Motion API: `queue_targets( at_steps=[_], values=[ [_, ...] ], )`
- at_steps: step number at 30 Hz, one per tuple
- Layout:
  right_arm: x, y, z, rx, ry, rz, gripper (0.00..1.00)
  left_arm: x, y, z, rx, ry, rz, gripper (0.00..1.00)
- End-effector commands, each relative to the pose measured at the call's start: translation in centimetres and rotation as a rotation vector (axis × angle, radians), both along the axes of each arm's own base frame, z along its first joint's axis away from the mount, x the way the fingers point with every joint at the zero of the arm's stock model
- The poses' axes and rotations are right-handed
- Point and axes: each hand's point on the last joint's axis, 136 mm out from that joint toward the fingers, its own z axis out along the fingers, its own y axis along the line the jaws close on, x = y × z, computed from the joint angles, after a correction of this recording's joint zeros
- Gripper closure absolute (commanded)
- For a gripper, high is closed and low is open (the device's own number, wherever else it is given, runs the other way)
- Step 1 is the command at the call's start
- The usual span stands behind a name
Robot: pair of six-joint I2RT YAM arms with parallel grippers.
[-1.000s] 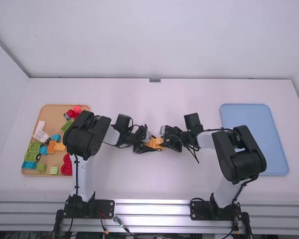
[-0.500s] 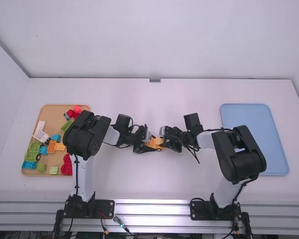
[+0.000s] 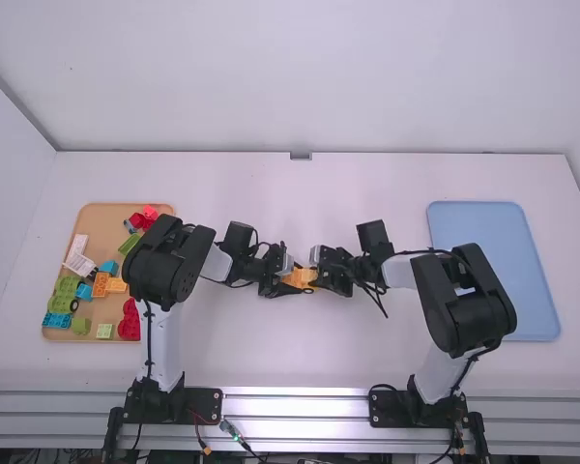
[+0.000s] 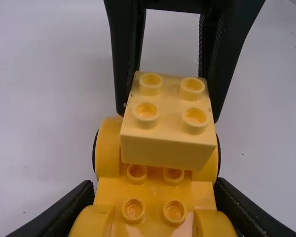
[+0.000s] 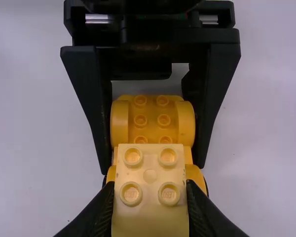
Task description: Assemble lego blocks to make yellow taxi
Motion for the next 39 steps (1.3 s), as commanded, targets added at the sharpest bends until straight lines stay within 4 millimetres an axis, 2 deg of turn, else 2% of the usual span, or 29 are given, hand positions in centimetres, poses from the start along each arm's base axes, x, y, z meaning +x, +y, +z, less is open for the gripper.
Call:
queue_targets(
  at_steps=[1,5,15,24,34,39],
  values=[
    [-0.3,0.0,-0.6,-0.007,0.016,0.005,0.92,-0.9,0.3,-1.6,0.04,0.06,0.016,0.46],
    [-0.2,-0.1,-0.7,-0.017,0.016,-0.002,0.92,-1.0,0.3,-1.7,0.043,0.069,0.016,0.49],
    [-0.2,-0.1,-0.7,-0.017,0.022,-0.006,0.92,-1.0,0.4,-1.7,0.043,0.072,0.016,0.49],
    [-0.9,0.8,-0.7,-0.017,0.017,0.027,0.92,-1.0,0.4,-1.7,0.044,0.073,0.016,0.49],
    [-0.2,-0.2,-1.1,-0.043,0.019,-0.014,0.92,-1.0,0.4,-1.7,0.044,0.072,0.016,0.49],
    [-0.2,-0.1,-1.1,-0.042,0.02,-0.011,0.92,-1.0,0.4,-1.7,0.044,0.072,0.016,0.49]
  ],
)
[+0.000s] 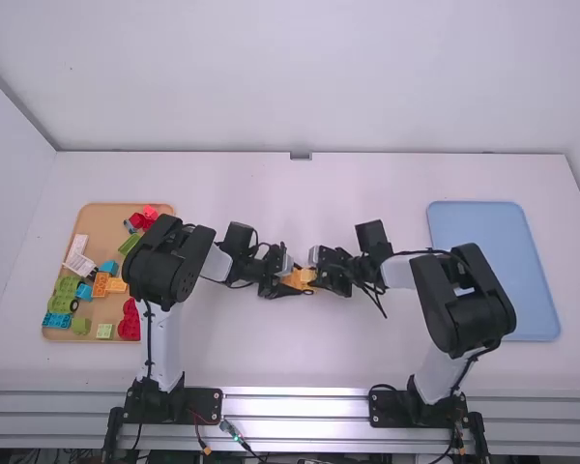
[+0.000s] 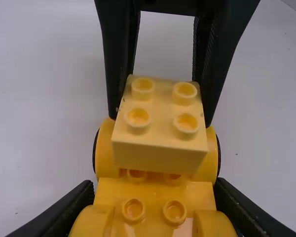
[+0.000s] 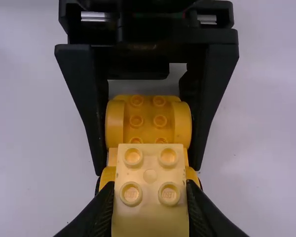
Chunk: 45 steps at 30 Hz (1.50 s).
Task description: Assemble lego blocks to make yellow taxi
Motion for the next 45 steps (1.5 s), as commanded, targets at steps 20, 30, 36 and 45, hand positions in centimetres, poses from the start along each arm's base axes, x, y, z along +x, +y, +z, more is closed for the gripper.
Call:
queue_targets(
  at_steps=[20,30,36,45],
  values=[
    [-0.07,-0.33,-1.06,-0.039,0.031,-0.028,0.88,-0.65,0.36,-1.65,0.048,0.063,0.027,0.49],
    [0.05,-0.54,-1.27,-0.053,0.032,-0.038,0.88,-0.6,0.35,-1.61,0.047,0.061,0.027,0.49],
    [0.06,-0.54,-1.26,-0.053,0.032,-0.038,0.67,-0.61,0.35,-1.62,0.047,0.062,0.027,0.49],
    [0.03,-0.48,-1.21,-0.05,0.033,-0.036,0.53,-0.62,0.35,-1.62,0.047,0.063,0.027,0.49]
  ],
)
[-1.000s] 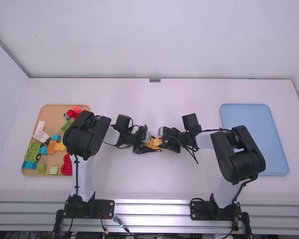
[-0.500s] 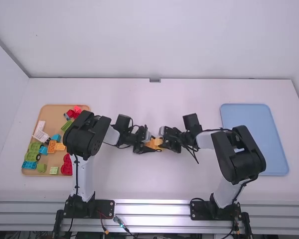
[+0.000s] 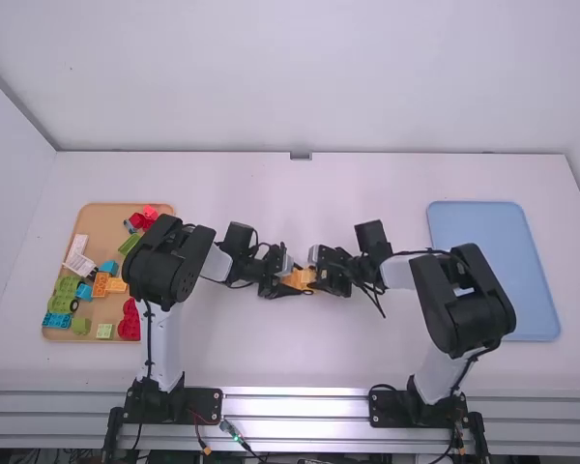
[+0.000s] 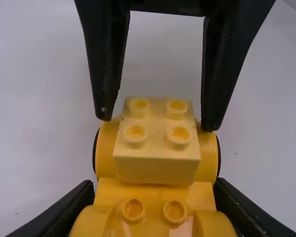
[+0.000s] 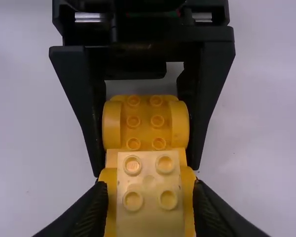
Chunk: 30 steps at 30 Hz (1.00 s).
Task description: Assemble lego blocks to make yellow taxi
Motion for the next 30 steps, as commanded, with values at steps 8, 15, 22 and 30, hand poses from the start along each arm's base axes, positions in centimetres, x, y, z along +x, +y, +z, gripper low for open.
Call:
queue_targets(
  at_steps=[8,15,22,30],
  values=[
    [0.0,0.8,2.3,0.134,-0.021,0.049,0.37,-0.6,0.3,-1.6,0.047,0.068,0.03,0.5],
    [0.2,0.7,3.9,0.179,-0.043,0.056,1.0,-0.6,0.3,-1.6,0.047,0.068,0.03,0.5],
    [0.5,0.7,0.8,0.018,-0.001,-0.027,1.0,-0.6,0.3,-1.6,0.047,0.068,0.03,0.51],
    [-0.6,0.1,-3.4,-0.096,0.123,-0.085,1.0,-0.6,0.3,-1.6,0.047,0.068,0.03,0.52]
  ],
)
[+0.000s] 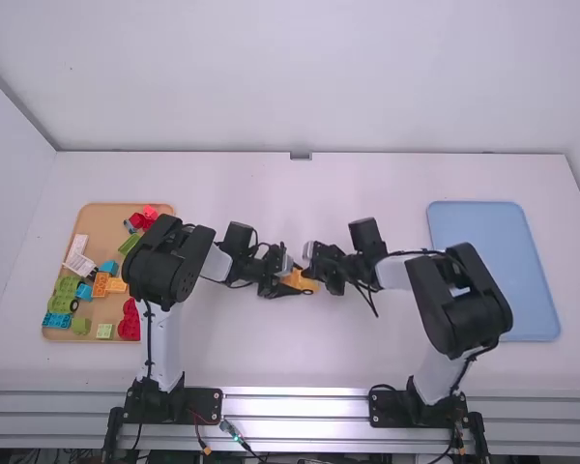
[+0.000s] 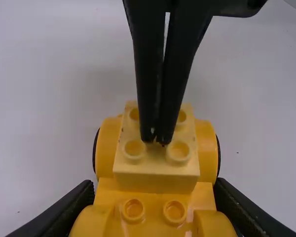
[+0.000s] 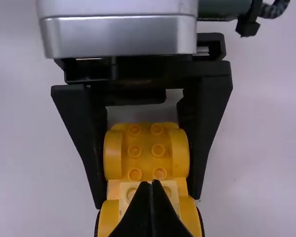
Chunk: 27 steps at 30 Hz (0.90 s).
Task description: Assemble lego blocks to make yellow taxi
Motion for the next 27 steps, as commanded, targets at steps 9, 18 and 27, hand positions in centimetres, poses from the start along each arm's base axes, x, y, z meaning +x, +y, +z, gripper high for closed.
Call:
queue_targets(
  at_steps=[9,18,27],
  values=[
    [-2.6,-2.9,-7.4,-0.212,0.18,-0.056,1.0,-0.6,0.3,-1.5,0.043,0.071,0.031,0.54],
    [-3.1,-3.0,-8.6,-0.221,0.205,-0.054,1.0,-0.5,0.3,-1.5,0.043,0.069,0.032,0.54],
    [0.5,0.3,0.9,0.166,0.002,0.031,1.0,-0.6,0.3,-1.6,0.044,0.074,0.031,0.53]
  ],
)
